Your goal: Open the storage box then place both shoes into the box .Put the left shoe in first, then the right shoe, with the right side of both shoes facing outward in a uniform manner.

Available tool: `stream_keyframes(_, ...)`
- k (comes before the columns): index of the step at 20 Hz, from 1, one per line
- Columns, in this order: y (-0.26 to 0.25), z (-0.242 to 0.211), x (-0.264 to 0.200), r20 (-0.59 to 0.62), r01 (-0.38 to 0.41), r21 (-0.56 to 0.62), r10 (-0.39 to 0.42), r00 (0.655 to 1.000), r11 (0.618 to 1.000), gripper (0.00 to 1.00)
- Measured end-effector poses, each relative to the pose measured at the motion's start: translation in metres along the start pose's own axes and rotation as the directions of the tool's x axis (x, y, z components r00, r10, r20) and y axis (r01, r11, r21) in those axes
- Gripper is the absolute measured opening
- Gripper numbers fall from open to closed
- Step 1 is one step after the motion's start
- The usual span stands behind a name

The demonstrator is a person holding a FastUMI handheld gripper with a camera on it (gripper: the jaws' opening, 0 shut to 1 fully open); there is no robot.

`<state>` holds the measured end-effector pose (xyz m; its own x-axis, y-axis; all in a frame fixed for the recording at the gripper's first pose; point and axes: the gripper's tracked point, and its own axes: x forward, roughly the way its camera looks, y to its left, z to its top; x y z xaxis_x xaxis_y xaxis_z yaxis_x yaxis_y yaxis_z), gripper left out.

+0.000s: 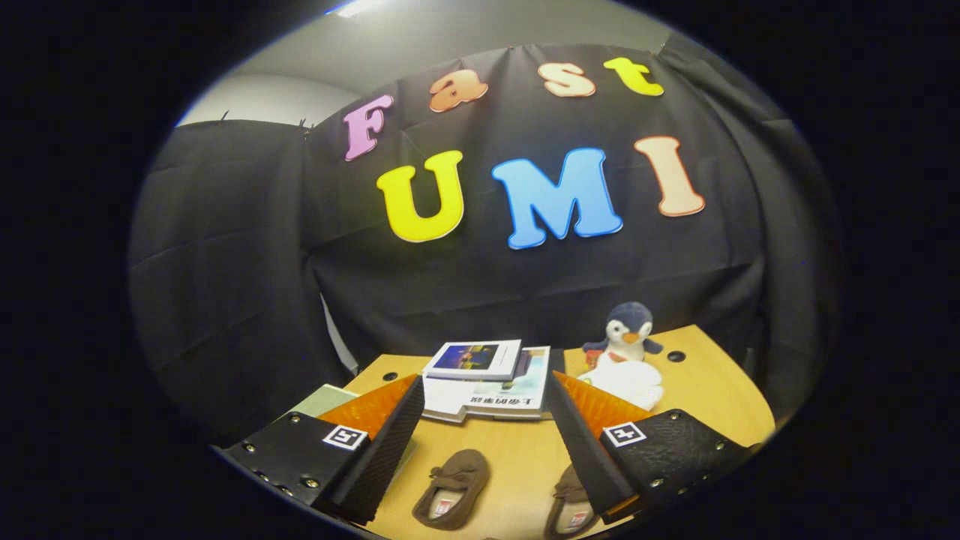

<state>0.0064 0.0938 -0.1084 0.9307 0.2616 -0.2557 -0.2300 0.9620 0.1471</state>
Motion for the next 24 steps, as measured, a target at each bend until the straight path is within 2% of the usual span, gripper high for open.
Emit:
stream_keyframes(2, 0.021, -0.022, 0.010, -0.065, -0.071, 0.045, 0.074, 0.995, 0.996, 0.99)
stream_keyframes(5, 0.051, -0.056, 0.019, -0.171, -0.166, 0.118, 0.185, 0.968, 0.979, 0.99)
stream_keyframes(9, 0.090, -0.102, 0.028, -0.270, -0.278, 0.237, 0.338, 0.902, 0.931, 0.99)
stream_keyframes(13, 0.116, -0.141, 0.040, -0.322, -0.322, 0.383, 0.452, 0.832, 0.866, 0.99)
stream_keyframes(16, 0.134, -0.173, 0.053, -0.346, -0.318, 0.539, 0.549, 0.760, 0.780, 0.99)
stream_keyframes(19, 0.147, -0.191, 0.062, -0.352, -0.306, 0.634, 0.617, 0.704, 0.710, 0.98)
stream_keyframes(21, 0.159, -0.203, 0.064, -0.335, -0.292, 0.709, 0.671, 0.662, 0.642, 0.99)
stream_keyframes(22, 0.164, -0.207, 0.063, -0.325, -0.280, 0.743, 0.693, 0.644, 0.608, 0.99)
stream_keyframes(24, 0.168, -0.216, 0.069, -0.314, -0.262, 0.776, 0.711, 0.629, 0.574, 0.98)
